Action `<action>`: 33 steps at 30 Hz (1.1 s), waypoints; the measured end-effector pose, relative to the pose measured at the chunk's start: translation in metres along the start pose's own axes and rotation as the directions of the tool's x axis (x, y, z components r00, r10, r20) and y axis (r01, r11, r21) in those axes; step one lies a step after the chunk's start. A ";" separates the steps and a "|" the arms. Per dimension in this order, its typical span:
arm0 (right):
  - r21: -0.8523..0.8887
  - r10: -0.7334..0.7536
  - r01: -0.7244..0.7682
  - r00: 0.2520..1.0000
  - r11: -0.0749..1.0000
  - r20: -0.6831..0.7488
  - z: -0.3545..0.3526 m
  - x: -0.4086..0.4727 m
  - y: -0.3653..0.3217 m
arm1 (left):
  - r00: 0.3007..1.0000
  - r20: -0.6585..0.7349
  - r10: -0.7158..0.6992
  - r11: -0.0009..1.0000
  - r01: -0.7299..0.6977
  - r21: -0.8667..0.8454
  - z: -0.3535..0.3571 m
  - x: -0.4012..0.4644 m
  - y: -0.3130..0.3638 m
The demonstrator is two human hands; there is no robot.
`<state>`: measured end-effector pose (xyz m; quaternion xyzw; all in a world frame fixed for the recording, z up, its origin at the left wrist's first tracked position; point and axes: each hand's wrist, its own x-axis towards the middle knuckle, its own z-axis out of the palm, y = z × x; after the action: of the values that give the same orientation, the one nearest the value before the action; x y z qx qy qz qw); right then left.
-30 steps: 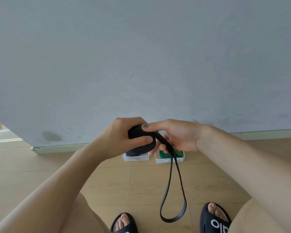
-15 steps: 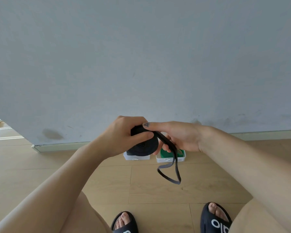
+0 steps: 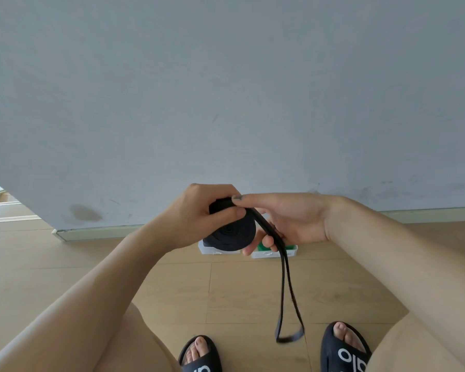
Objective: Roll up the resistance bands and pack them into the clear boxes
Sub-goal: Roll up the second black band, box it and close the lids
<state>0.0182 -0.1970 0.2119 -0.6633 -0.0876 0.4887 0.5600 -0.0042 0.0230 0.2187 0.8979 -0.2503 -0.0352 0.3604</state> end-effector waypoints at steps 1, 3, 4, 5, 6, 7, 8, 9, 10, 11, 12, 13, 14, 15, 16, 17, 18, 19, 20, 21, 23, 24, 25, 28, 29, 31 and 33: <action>0.035 -0.011 0.010 0.999 0.999 0.041 -0.003 -0.002 -0.001 | 1.000 -0.031 -0.004 0.998 0.003 -0.061 -0.001 0.000 0.000; 0.069 -0.040 0.035 0.996 0.997 0.085 -0.007 -0.006 -0.003 | 0.997 -0.072 -0.013 0.989 0.002 -0.147 -0.003 -0.001 0.000; 0.072 -0.053 0.048 0.996 0.996 0.076 -0.008 -0.006 -0.003 | 0.997 -0.072 -0.013 0.988 0.002 -0.156 -0.004 -0.001 0.000; 0.064 -0.057 0.054 0.997 0.997 0.051 -0.008 -0.004 -0.002 | 0.998 -0.057 -0.014 0.990 0.006 -0.144 -0.004 -0.001 0.000; 0.044 -0.049 0.049 0.999 0.998 0.016 -0.007 0.000 0.000 | 0.999 -0.031 -0.020 0.993 0.016 -0.116 -0.004 -0.001 0.000; 0.021 -0.034 0.035 0.999 0.999 -0.019 -0.004 0.003 0.002 | 1.000 0.000 -0.026 0.997 0.025 -0.073 -0.003 -0.001 0.000; 0.002 -0.024 0.024 0.999 1.000 -0.044 -0.002 0.006 0.004 | 0.999 0.021 -0.028 0.999 0.028 -0.026 -0.001 -0.001 0.000; -0.005 -0.021 0.020 0.998 1.000 -0.057 -0.001 0.008 0.005 | 1.000 0.026 -0.017 1.000 0.016 0.009 0.000 0.000 0.000; 0.003 -0.023 0.023 0.998 1.000 -0.059 0.000 0.008 0.005 | 1.000 0.014 -0.006 1.000 0.005 0.016 0.001 0.000 0.000; 0.024 -0.028 0.029 0.998 0.999 -0.048 -0.001 0.007 0.003 | 1.000 -0.008 0.002 1.000 -0.002 -0.010 0.001 0.000 0.000; 0.050 -0.032 0.033 0.999 0.998 -0.022 -0.003 0.005 0.002 | 0.999 -0.034 0.002 0.998 -0.004 -0.057 0.000 0.000 0.000; 0.073 -0.036 0.035 0.999 0.997 0.013 -0.006 0.003 0.000 | 0.998 -0.056 0.000 0.994 -0.006 -0.109 -0.002 -0.001 0.001; 0.090 -0.042 0.038 0.998 0.995 0.043 -0.010 0.000 -0.001 | 0.998 -0.069 -0.007 0.988 -0.003 -0.154 -0.003 -0.002 0.001; 0.094 -0.045 0.041 0.998 0.995 0.051 -0.012 -0.002 -0.002 | 0.997 -0.069 -0.017 0.983 0.004 -0.181 -0.005 -0.002 0.001; 0.081 -0.046 0.043 0.998 0.996 0.035 -0.013 -0.002 -0.001 | 0.998 -0.058 -0.025 0.983 0.014 -0.184 -0.006 -0.002 0.000; 0.055 -0.039 0.039 0.999 0.998 0.000 -0.012 -0.001 -0.001 | 0.999 -0.036 -0.030 0.986 0.024 -0.164 -0.006 -0.002 0.000; 0.028 -0.032 0.034 0.998 0.999 -0.046 -0.009 0.001 0.000 | 0.999 -0.007 -0.033 0.992 0.032 -0.122 -0.005 -0.002 -0.001; 0.006 -0.027 0.028 0.996 1.000 -0.090 -0.004 0.002 0.001 | 0.999 0.024 -0.032 0.997 0.033 -0.068 -0.004 -0.002 -0.001; -0.008 -0.025 0.024 0.993 1.000 -0.119 -0.001 0.003 0.002 | 0.999 0.041 -0.029 0.999 0.030 -0.021 -0.002 -0.001 0.000; -0.015 -0.028 0.026 0.990 1.000 -0.135 0.002 0.004 0.002 | 0.999 0.038 -0.029 1.000 0.029 0.003 -0.001 0.000 0.001; -0.002 -0.033 0.033 0.992 0.999 -0.125 0.003 0.002 0.001 | 0.998 -0.009 -0.056 0.998 0.056 -0.035 -0.001 0.000 0.002; 0.011 -0.031 0.033 0.993 0.999 -0.113 0.002 0.000 -0.001 | 0.996 -0.038 -0.075 0.995 0.072 -0.066 -0.004 0.000 0.002; 0.028 -0.027 0.031 0.993 0.999 -0.111 0.000 -0.002 -0.002 | 0.994 -0.065 -0.087 0.993 0.081 -0.088 -0.006 -0.001 0.001; 0.111 -0.013 0.032 0.985 0.993 -0.172 -0.008 -0.004 -0.004 | 0.985 -0.130 -0.114 0.984 0.094 -0.149 -0.010 -0.001 -0.001; 0.131 -0.011 0.037 0.982 0.991 -0.190 -0.008 -0.004 -0.004 | 0.981 -0.148 -0.124 0.979 0.097 -0.179 -0.010 -0.001 -0.001; 0.141 -0.018 0.045 0.981 0.989 -0.191 -0.007 -0.001 -0.003 | 0.974 -0.176 -0.144 0.971 0.104 -0.215 -0.008 0.000 0.000; 0.146 -0.040 0.063 0.987 0.987 -0.156 -0.005 0.000 -0.003 | 0.968 -0.200 -0.152 0.969 0.106 -0.225 -0.006 0.002 0.001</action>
<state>0.0228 -0.1994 0.2136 -0.6522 -0.0244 0.4270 0.6259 -0.0013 0.0254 0.2239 0.8670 -0.1454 0.0122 0.4765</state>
